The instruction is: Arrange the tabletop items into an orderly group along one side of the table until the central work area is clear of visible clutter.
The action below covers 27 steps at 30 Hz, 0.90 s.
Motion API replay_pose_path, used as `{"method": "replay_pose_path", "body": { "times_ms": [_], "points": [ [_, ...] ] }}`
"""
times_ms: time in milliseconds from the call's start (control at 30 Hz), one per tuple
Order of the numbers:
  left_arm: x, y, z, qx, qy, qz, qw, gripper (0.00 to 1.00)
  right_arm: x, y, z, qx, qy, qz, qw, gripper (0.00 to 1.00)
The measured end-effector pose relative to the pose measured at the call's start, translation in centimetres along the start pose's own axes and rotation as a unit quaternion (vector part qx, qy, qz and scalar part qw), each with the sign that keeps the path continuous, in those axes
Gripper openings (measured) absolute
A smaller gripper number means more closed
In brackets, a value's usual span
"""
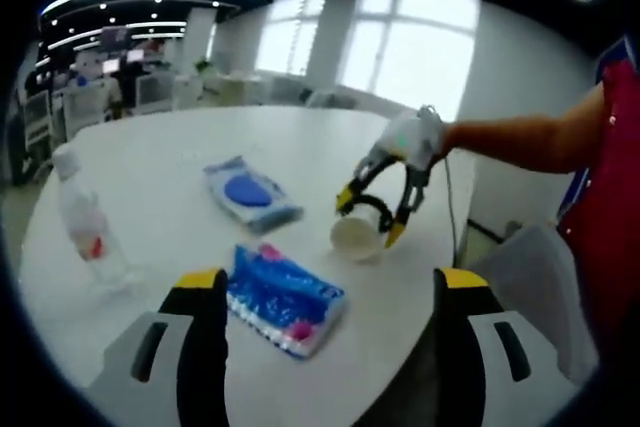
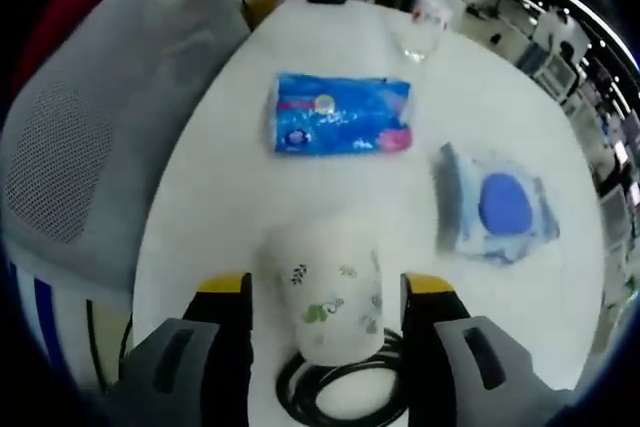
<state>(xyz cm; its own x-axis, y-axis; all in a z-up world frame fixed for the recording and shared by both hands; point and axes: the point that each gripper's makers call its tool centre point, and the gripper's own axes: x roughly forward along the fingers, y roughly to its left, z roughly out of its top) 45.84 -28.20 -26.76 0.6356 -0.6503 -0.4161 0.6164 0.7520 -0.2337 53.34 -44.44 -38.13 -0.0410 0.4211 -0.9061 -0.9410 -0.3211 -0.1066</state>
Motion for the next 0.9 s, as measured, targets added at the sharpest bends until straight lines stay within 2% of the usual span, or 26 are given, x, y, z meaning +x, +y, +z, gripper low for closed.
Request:
{"method": "replay_pose_path", "body": {
  "times_ms": [233,567,800,900],
  "points": [
    [0.0,0.1,0.0,-0.006,0.0,0.001,1.0,0.8,0.4,0.2,-0.7,-0.033,0.029,0.015,0.9989,0.53],
    [0.2,0.1,-0.1,-0.006,0.002,-0.003,1.0,0.79,0.5,0.2,-1.2,-0.041,0.041,0.016,0.9982,0.42],
    [0.2,0.0,-0.1,-0.005,0.002,-0.006,1.0,0.79,0.4,0.3,-1.1,-0.021,0.027,0.008,0.9994,0.41],
    [0.2,-0.1,0.0,-0.004,0.001,-0.008,1.0,0.79,-0.1,0.1,-0.7,0.003,0.005,-0.003,1.0,0.41]
  ]
}}
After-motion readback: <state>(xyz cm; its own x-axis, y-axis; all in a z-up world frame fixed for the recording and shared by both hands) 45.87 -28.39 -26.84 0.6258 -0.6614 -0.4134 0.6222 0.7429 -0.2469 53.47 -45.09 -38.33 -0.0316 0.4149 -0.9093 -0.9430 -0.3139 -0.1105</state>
